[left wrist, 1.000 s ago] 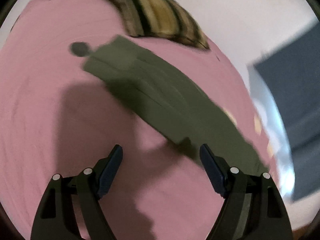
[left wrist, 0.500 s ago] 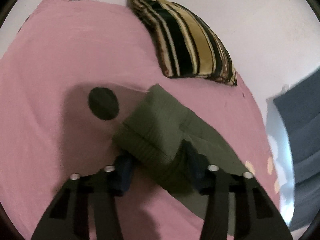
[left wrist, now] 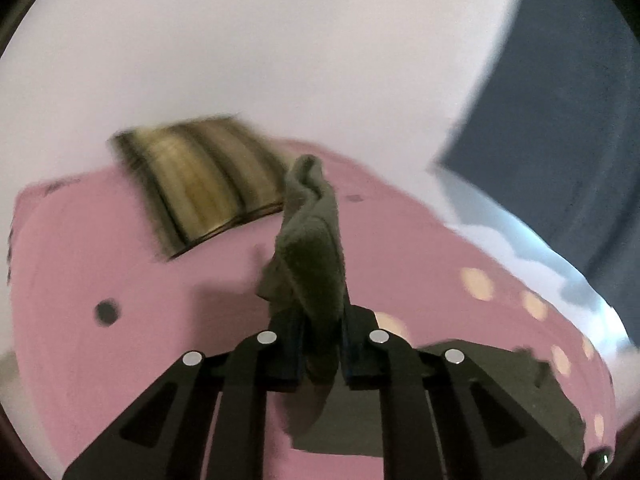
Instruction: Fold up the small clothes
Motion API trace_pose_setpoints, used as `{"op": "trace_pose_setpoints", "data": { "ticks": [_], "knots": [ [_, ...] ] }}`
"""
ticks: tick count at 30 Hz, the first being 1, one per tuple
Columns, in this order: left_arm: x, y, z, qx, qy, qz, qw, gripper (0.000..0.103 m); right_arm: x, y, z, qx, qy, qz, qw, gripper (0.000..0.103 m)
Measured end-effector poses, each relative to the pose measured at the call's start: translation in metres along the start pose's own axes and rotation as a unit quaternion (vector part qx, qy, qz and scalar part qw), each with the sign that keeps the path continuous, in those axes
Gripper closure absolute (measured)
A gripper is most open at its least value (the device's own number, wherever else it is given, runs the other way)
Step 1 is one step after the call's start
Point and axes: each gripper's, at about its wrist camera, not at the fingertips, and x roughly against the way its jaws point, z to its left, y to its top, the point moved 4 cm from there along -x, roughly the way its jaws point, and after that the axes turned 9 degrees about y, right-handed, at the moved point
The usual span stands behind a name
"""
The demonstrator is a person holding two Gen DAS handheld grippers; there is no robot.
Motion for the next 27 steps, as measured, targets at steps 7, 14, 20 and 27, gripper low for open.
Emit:
{"op": "trace_pose_setpoints", "data": {
  "ticks": [7,14,20,27],
  "knots": [
    [0.067,-0.013,-0.154,-0.112,-0.120,-0.029,0.9860,0.090,0.010,-0.002,0.000,-0.011,-0.009,-0.006,1.000,0.038],
    [0.086,-0.117,-0.292,-0.219,-0.209,0.029,0.9527,0.090,0.053,-0.009,-0.010,-0.026,-0.036,-0.033,0.998,0.038],
    [0.064,-0.211,-0.345,-0.285,-0.216,0.094,0.9293,0.090,0.094,-0.023,-0.033,-0.055,-0.036,-0.062,0.996,0.037],
    [0.067,-0.266,-0.366,-0.319,-0.242,0.142,0.9050,0.077,0.103,-0.025,-0.037,-0.074,-0.015,-0.078,0.994,0.037]
  ]
}}
